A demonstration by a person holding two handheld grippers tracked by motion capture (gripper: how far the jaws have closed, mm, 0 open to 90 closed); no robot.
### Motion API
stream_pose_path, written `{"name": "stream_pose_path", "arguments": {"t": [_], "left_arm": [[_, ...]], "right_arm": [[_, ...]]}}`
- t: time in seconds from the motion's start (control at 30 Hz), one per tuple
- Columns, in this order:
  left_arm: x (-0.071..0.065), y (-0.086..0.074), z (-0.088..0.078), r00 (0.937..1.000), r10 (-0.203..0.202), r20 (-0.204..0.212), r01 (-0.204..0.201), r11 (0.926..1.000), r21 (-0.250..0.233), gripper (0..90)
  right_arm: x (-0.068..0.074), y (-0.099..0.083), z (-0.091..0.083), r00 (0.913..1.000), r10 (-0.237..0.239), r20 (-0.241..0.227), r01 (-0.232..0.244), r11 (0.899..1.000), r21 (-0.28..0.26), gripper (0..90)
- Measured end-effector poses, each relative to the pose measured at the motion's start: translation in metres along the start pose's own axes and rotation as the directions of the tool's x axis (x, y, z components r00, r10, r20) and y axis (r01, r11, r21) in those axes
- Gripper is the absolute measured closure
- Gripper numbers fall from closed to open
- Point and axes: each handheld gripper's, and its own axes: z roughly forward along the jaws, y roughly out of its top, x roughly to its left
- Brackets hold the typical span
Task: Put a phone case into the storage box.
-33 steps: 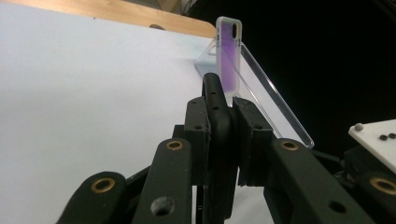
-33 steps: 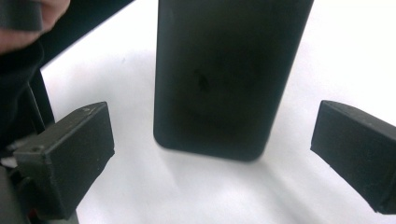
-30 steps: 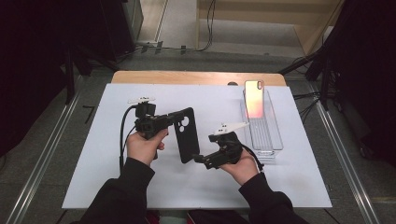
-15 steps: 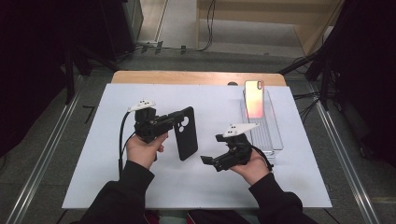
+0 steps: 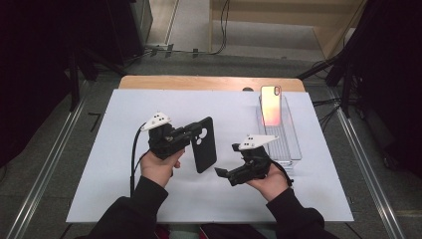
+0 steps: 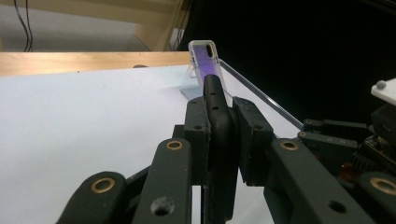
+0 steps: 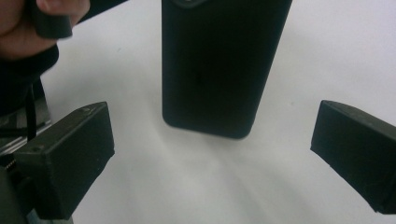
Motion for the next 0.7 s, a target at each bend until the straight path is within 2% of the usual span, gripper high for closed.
{"name": "stream_pose_path", "arguments": {"t": [0.1,0.23,0.43,0.53,0.63,0.7], "left_arm": [[-0.003,-0.001,0.001,1.0,-0.004,-0.001,0.004,1.0,-0.004,76.8],[-0.005,-0.004,0.002,0.9997,-0.024,-0.002,0.024,0.9997,-0.006,76.8],[-0.01,-0.007,0.004,0.9994,-0.03,0.016,0.03,0.9996,0.002,76.8],[-0.013,-0.009,0.005,0.9995,-0.031,0.008,0.031,0.9995,0.011,76.8],[-0.016,-0.01,0.006,0.9993,-0.037,0.007,0.037,0.9992,0.013,76.8],[-0.018,-0.011,0.006,0.9991,-0.043,0.004,0.043,0.999,0.01,76.8]], "right_arm": [[0.001,0.004,0.0,1.0,0.001,0.006,-0.001,1.0,-0.011,0.0],[0.003,0.011,-0.001,0.9981,0.018,0.059,-0.016,0.999,-0.031,0.0],[0.003,0.02,0.0,0.9942,0.045,0.098,-0.038,0.997,-0.068,0.0],[0.004,0.025,0.003,0.9895,0.069,0.127,-0.06,0.995,-0.074,0.0],[0.005,0.03,0.007,0.988,0.083,0.13,-0.073,0.994,-0.082,0.0],[0.007,0.033,0.01,0.9873,0.075,0.14,-0.064,0.994,-0.086,0.0]]}}
